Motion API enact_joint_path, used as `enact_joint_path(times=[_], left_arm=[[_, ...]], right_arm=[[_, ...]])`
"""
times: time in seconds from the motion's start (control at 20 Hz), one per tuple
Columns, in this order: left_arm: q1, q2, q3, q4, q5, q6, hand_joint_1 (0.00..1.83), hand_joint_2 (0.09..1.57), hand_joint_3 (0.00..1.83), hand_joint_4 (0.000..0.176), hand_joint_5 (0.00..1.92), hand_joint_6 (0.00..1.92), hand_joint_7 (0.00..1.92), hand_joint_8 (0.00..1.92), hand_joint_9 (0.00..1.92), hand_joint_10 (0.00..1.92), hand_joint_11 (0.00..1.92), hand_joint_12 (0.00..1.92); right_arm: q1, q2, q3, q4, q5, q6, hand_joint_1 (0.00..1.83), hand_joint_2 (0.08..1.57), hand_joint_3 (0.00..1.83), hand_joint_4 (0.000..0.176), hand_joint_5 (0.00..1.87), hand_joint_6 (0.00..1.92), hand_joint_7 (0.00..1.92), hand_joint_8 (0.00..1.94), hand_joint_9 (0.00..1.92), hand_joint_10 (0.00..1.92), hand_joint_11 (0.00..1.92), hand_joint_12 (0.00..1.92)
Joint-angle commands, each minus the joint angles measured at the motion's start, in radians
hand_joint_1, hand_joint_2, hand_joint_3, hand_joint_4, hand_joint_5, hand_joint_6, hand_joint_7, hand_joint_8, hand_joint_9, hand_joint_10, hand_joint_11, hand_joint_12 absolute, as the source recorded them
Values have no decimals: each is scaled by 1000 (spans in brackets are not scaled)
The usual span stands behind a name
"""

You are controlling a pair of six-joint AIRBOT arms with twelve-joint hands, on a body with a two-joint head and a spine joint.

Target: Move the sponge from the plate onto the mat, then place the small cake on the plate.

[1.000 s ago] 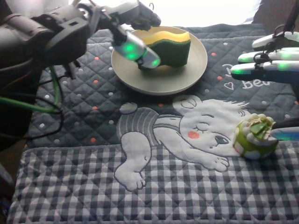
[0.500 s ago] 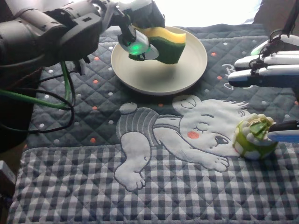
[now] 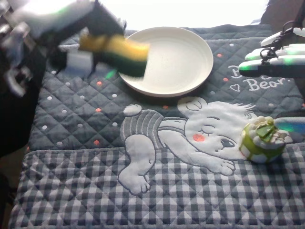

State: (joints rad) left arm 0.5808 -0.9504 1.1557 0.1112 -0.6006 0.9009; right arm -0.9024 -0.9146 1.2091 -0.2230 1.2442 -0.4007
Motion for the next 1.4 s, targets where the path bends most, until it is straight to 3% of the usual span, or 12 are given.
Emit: enact_joint_path(times=[0.0,0.2,0.25,0.4,0.55,0.75,0.85,0.95,1.05,1.25,1.3,1.35], left_arm=[[13,23,-15,-18,-152,-1,1273,1084,0,0,1152,443,1019,1161,959,933,705,1571],[119,46,-82,-20,-166,-2,1270,1037,0,0,1203,449,1153,858,1016,785,777,1408],[128,26,-81,-19,-145,-2,1213,1031,0,0,1212,520,996,1063,869,1334,711,1715],[166,-12,-66,-40,-116,-1,1247,1093,2,0,1018,874,991,1031,817,1427,692,1732],[207,-13,-65,-73,-112,-1,1271,1095,2,0,1093,507,1009,1184,826,1134,571,1507],[220,1,-74,-94,-154,-1,811,953,0,0,672,6,730,95,626,269,182,1060],[231,20,-92,-105,-205,-1,710,898,1,5,527,0,656,3,617,69,77,1087],[246,45,-120,-115,-281,-1,651,815,0,0,411,0,597,1,575,17,2,1145],[273,79,-152,-138,-370,-1,657,805,0,26,338,0,547,0,549,2,0,1220],[310,105,-180,-169,-457,-1,695,797,0,0,359,4,513,1,511,1,0,1130],[319,110,-185,-176,-473,-1,679,825,8,0,345,0,481,5,490,8,9,1010],[330,115,-191,-181,-491,-2,699,837,6,0,352,1,505,8,519,16,62,979]], right_arm=[[3,9,-1,47,115,2,523,1219,0,32,471,0,458,1,481,2,0,1006],[-6,6,9,85,73,-15,566,1278,2,0,488,1,486,1,487,3,20,1034],[-10,3,16,93,60,-15,654,1288,0,0,459,0,459,0,437,0,103,789],[-12,-4,20,96,52,-14,761,1282,1,0,447,0,458,0,423,0,158,652],[-13,-7,23,97,52,-14,817,1274,0,0,459,0,464,3,399,7,97,698],[-13,-7,22,96,53,-14,782,1272,1,0,452,0,473,3,428,5,157,606],[-13,-10,20,89,54,-14,766,1274,0,0,429,0,468,1,438,2,189,550],[-13,-13,15,73,53,-14,532,1269,0,58,244,0,321,0,340,0,180,516],[-13,-20,14,44,52,6,554,1213,1,50,181,0,226,0,266,0,46,692],[-13,-30,6,-8,43,28,511,1088,0,63,98,0,161,0,183,0,0,708],[-13,-31,5,-17,30,28,505,1042,0,111,30,0,54,0,62,0,0,459],[-13,-33,5,-24,-1,28,683,956,24,112,41,0,85,0,136,0,0,700]])
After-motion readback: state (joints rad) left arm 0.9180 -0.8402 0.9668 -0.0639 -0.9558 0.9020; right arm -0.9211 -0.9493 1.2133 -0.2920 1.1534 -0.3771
